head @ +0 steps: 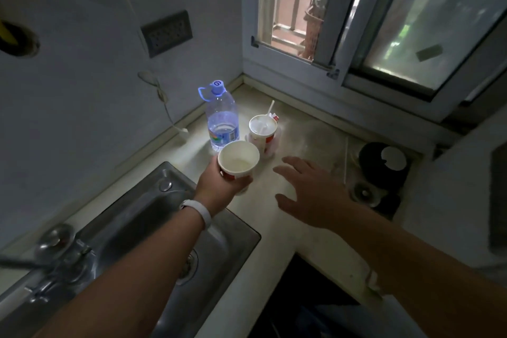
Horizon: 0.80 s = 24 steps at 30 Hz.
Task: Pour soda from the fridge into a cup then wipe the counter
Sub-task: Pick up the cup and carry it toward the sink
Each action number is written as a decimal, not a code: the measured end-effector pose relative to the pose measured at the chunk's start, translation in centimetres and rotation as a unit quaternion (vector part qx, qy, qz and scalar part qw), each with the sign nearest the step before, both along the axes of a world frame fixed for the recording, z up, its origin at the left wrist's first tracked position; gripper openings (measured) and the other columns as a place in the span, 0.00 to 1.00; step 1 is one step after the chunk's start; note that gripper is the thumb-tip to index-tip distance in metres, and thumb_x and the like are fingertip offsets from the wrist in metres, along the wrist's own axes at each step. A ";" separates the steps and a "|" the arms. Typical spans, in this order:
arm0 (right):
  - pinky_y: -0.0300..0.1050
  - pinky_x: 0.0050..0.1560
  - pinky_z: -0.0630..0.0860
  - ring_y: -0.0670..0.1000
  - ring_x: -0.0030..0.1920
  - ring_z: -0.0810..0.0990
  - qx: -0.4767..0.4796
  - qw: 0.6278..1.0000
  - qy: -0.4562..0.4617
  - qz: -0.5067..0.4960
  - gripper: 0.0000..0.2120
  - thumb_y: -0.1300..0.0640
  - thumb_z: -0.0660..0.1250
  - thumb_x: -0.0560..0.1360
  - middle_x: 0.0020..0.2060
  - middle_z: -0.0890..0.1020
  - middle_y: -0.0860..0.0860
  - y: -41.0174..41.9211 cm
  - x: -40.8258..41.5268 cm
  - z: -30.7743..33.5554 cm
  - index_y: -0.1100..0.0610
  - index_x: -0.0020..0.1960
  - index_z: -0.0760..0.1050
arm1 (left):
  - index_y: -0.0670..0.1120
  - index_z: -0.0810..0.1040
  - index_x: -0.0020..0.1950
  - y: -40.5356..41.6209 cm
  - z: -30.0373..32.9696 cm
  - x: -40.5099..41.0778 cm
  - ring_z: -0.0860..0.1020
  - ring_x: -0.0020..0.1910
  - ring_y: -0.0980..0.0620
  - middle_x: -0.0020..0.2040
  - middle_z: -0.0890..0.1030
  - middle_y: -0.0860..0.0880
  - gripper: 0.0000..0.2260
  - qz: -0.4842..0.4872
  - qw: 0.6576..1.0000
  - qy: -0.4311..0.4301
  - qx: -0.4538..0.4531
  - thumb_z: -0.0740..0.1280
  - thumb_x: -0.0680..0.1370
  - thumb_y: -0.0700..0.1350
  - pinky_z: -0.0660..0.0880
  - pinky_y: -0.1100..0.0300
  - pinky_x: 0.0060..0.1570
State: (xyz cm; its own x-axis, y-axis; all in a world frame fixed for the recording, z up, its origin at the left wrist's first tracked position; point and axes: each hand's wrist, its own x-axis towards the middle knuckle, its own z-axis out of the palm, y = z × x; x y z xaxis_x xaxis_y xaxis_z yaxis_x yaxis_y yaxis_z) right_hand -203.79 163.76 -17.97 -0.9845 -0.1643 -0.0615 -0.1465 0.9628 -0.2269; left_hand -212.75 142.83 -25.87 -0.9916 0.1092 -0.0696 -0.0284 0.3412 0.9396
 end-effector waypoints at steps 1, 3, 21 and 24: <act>0.51 0.68 0.63 0.53 0.74 0.60 -0.004 1.000 -0.003 0.003 0.30 0.40 0.62 0.76 0.76 0.61 0.48 -0.1 -0.9 -0.4 0.46 0.75 0.61 | 0.65 0.72 0.58 0.2 -0.7 -1.1 0.81 0.54 0.54 0.55 0.82 0.58 0.31 0.001 1.000 -0.004 -0.002 0.80 0.59 0.59 0.80 0.46 0.54; 0.52 0.68 0.65 0.54 0.73 0.62 -0.010 1.000 -0.002 0.009 0.30 0.41 0.64 0.75 0.75 0.63 0.50 -0.4 -2.7 -1.2 0.48 0.74 0.62 | 0.64 0.72 0.60 0.6 -1.7 -2.8 0.80 0.54 0.55 0.55 0.82 0.59 0.32 -0.001 1.000 -0.014 -0.008 0.80 0.60 0.59 0.80 0.47 0.54; 0.51 0.60 0.72 0.55 0.67 0.70 -0.039 0.999 -0.033 -0.015 0.29 0.40 0.64 0.72 0.71 0.70 0.51 0.2 -9.3 -7.1 0.48 0.70 0.68 | 0.54 0.67 0.70 3.4 -9.1 -8.7 0.78 0.60 0.54 0.61 0.80 0.54 0.43 0.036 0.996 -0.079 0.007 0.81 0.59 0.55 0.75 0.49 0.63; 0.50 0.60 0.72 0.55 0.68 0.69 -0.038 0.999 -0.029 -0.016 0.29 0.41 0.66 0.72 0.71 0.69 0.51 0.3 -9.3 -7.3 0.49 0.70 0.68 | 0.55 0.66 0.70 3.4 -9.3 -8.6 0.78 0.60 0.55 0.60 0.80 0.56 0.43 0.038 0.995 -0.090 0.012 0.81 0.58 0.56 0.75 0.53 0.62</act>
State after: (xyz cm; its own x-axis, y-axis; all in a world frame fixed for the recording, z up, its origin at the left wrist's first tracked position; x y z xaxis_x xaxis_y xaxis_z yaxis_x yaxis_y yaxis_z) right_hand -213.05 164.10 -25.22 -0.9844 -0.1400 -0.1062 -0.1015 0.9462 -0.3073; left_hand -221.34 146.22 -35.17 -0.9689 0.0379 -0.2444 -0.2212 0.3091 0.9250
